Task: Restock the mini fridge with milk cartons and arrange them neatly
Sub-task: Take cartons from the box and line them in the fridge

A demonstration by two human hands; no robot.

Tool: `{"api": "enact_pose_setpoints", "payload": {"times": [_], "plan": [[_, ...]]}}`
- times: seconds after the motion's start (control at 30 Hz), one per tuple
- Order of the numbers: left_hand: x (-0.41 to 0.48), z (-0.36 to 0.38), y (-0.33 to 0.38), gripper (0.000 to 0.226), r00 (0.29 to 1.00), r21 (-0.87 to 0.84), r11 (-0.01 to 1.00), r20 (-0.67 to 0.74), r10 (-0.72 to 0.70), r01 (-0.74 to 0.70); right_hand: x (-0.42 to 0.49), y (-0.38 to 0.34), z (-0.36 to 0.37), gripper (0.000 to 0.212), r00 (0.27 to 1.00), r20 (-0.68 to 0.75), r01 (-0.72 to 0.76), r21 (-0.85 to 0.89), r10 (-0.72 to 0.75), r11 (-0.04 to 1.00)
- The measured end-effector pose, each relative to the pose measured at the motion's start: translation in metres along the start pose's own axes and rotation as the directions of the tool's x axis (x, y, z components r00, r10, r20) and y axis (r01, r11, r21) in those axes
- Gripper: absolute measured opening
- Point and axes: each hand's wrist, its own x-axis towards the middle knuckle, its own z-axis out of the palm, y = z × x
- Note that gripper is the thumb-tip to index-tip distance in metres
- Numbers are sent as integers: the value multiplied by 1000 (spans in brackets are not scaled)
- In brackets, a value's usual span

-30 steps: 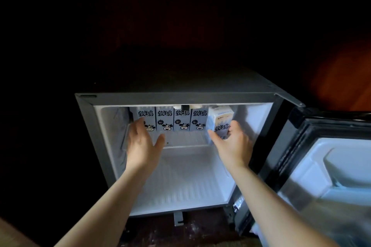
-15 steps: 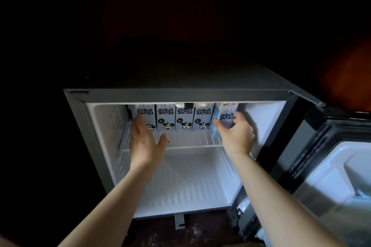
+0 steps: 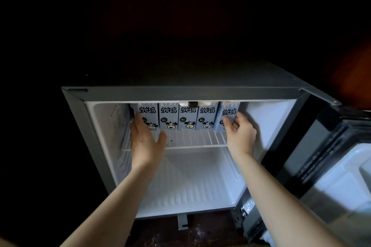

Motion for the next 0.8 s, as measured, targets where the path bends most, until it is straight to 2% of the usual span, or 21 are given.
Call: {"api": "enact_pose_setpoints", "payload": {"times": [0.3,0.5,0.67,0.8], "plan": [[-1,0,-3,83,999,36,999,32,2,-3,2,-9,10,22,998,-34,-64,-150,59,987],[-1,-3,-5,85,998,8,1000,62,13,-13,1,1,11,12,997,2,-72,-115,73,991],[-4,-3,0,81,997,30,1000,74,-8,5,5,1,10,14,994,48,-93,-127,100,987],[-11,-10,8,68,989,100,993,128,-75,63,0,-5,5,16,989,79,-117,-81,123,990]]}}
